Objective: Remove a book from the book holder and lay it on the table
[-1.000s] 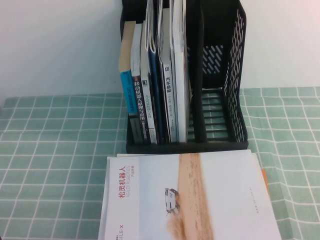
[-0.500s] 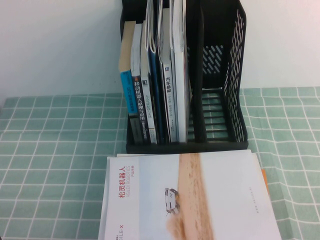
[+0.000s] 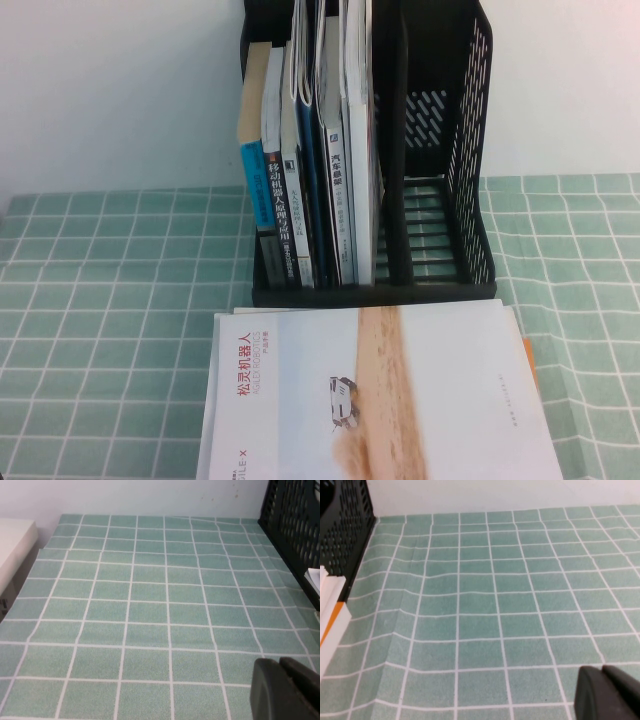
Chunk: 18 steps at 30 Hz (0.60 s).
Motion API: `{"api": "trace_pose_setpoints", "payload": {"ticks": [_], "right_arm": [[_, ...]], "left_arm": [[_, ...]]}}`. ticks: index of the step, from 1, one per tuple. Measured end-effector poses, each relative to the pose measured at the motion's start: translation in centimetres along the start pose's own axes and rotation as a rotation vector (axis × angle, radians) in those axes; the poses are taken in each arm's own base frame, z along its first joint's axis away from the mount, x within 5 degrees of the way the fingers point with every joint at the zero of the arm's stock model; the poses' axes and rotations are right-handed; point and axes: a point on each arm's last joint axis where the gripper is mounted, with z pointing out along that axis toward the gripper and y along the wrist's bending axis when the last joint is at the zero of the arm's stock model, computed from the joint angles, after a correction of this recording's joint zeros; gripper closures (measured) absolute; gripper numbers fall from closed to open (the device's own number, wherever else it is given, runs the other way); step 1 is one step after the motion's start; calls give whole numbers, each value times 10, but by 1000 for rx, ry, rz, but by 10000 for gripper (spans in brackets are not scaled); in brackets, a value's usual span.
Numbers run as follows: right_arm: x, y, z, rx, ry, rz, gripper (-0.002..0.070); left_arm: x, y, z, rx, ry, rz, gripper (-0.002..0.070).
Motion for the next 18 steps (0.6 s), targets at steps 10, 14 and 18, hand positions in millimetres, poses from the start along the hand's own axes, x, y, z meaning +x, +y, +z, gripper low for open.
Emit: {"api": "trace_pose_setpoints", "payload": {"ticks": [10, 14, 18], "right_arm": [[0, 0, 0, 0, 0, 0, 678], [-1, -1, 0, 15, -15, -37, 678], [-12, -3, -1, 38, -132, -135, 678]], "left_arm": [[0, 0, 0, 0, 0, 0, 678], [-2, 0, 0, -2, -21, 0, 678], [-10, 1, 0, -13, -122, 0, 678]]}}
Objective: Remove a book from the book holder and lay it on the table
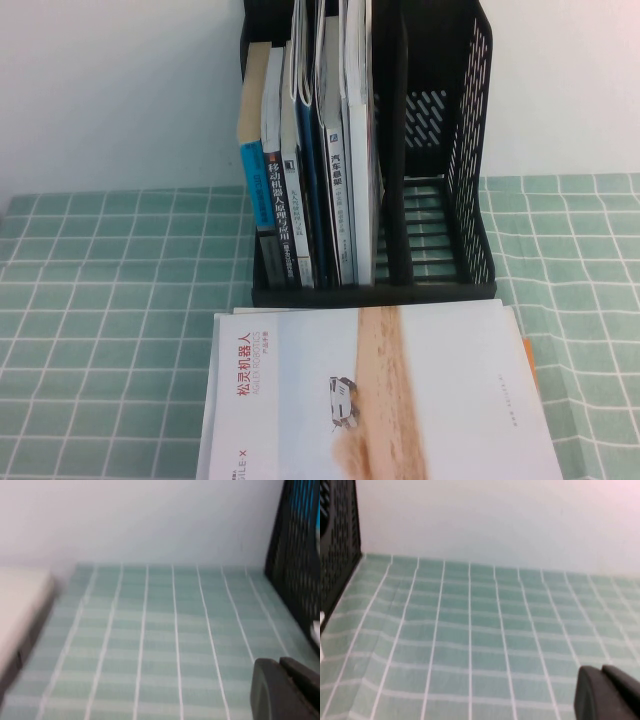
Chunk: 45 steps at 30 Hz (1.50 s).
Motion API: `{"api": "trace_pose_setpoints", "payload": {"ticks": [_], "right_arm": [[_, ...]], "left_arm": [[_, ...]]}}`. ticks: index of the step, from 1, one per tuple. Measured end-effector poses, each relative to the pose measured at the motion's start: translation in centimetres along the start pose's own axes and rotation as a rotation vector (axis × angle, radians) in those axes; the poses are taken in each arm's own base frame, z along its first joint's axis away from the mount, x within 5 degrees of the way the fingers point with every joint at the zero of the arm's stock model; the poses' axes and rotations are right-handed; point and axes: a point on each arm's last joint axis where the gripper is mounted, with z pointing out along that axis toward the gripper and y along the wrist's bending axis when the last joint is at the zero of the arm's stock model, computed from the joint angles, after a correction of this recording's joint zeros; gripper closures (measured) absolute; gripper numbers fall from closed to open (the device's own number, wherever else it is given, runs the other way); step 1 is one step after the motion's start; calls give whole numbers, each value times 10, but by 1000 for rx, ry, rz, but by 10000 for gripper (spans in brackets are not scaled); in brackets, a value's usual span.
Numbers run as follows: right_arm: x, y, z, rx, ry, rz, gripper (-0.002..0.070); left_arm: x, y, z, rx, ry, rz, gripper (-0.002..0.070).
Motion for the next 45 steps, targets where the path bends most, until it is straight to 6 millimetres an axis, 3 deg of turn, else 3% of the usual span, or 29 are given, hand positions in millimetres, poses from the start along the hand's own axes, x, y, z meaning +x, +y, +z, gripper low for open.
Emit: {"api": "trace_pose_setpoints", "payload": {"ticks": [11, 14, 18, 22, 27, 31, 39, 45], "right_arm": [[-51, 10, -16, -57, -603, -178, 678], [-55, 10, -19, -40, -666, -224, 678], [-58, 7, -21, -28, -693, -155, 678], [-63, 3, -21, -9, -603, -150, 678], [-89, -7, -34, 41, -461, -153, 678], [-107, -12, -32, 45, -354, -134, 678], [-133, -8, 15, -13, -275, -165, 678], [-143, 7, 62, -123, -384, -278, 678]], "left_arm": [[-45, 5, -12, -50, -523, -25, 678], [-52, 6, -17, -58, -612, -32, 678], [-57, 7, -21, -51, -688, -86, 678], [-68, 1, -22, -15, -572, -96, 678], [-105, -12, -33, 36, -387, -89, 678], [-127, -17, -19, 39, -206, -92, 678], [-140, -14, 37, 4, -53, -191, 678], [-174, -28, 71, 69, -16, -169, 678]]}}
